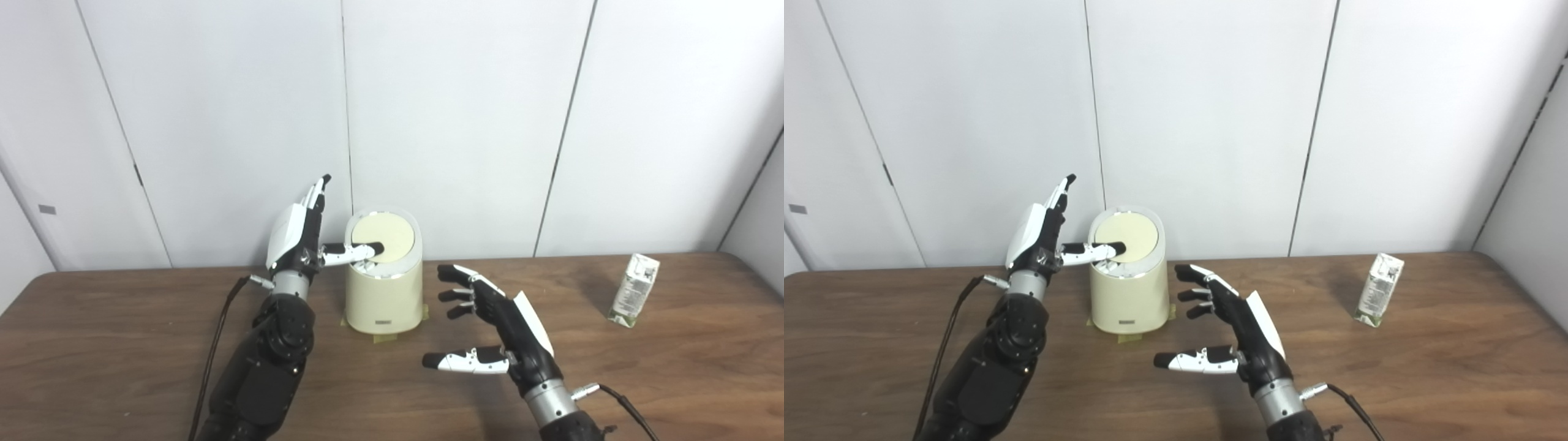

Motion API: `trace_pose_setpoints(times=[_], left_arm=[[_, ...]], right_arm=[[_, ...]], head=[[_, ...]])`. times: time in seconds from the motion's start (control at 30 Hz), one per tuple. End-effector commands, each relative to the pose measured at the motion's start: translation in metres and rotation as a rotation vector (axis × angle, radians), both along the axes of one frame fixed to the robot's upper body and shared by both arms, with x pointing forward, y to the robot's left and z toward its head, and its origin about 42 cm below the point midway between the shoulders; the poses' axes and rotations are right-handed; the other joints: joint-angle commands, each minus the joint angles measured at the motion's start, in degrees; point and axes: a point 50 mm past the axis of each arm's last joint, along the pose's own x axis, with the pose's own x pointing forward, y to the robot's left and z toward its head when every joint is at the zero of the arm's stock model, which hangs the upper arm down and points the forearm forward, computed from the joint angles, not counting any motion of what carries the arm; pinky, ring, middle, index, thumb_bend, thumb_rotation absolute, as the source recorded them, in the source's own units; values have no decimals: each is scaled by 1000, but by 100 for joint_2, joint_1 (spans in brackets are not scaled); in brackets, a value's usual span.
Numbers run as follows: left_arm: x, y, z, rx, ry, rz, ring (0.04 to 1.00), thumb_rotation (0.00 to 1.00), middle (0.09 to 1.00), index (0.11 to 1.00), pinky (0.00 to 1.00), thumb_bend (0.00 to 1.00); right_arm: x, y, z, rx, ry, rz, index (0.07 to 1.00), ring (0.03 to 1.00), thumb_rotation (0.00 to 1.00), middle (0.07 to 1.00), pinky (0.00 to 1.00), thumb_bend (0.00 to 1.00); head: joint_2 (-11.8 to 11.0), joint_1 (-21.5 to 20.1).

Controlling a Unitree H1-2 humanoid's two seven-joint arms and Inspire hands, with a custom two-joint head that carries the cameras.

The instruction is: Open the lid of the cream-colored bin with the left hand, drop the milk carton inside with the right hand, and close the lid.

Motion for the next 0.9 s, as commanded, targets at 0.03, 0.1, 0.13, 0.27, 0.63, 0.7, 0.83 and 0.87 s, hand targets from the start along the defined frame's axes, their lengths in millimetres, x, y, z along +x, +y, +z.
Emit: trace_pose_setpoints(times=[0.03,0.1,0.13,0.27,0.63,0.7,0.83,0.87], left_arm=[[12,-10,36,26,-110,11,999,176,1000,1000,858,861],[12,-10,37,48,-113,26,999,170,1000,1000,878,849],[12,-11,38,63,-116,32,995,166,999,1000,878,843],[12,-12,41,196,-130,72,976,182,988,1000,864,840],[12,-6,49,658,-133,149,958,158,998,1000,807,1000],[11,-4,45,677,-119,138,958,161,998,1000,809,1000],[7,-2,33,719,-79,117,952,175,995,1000,804,1000],[6,-2,29,728,-61,110,946,183,993,1000,796,1000]], right_arm=[[5,4,24,12,-85,4,782,716,150,813,592,739],[5,4,24,9,-85,4,773,710,145,808,588,737],[6,4,23,9,-85,5,769,705,145,807,584,736],[5,4,23,11,-75,5,763,705,157,806,579,740],[6,4,22,18,-67,12,760,691,122,796,565,735],[6,4,23,13,-73,8,760,696,121,800,571,734],[6,3,23,11,-81,3,761,702,123,803,586,728],[6,3,24,14,-81,1,762,700,122,802,584,729]], head=[[21,-1],[26,2],[26,4],[28,8],[46,52],[51,47],[60,43],[58,43]])
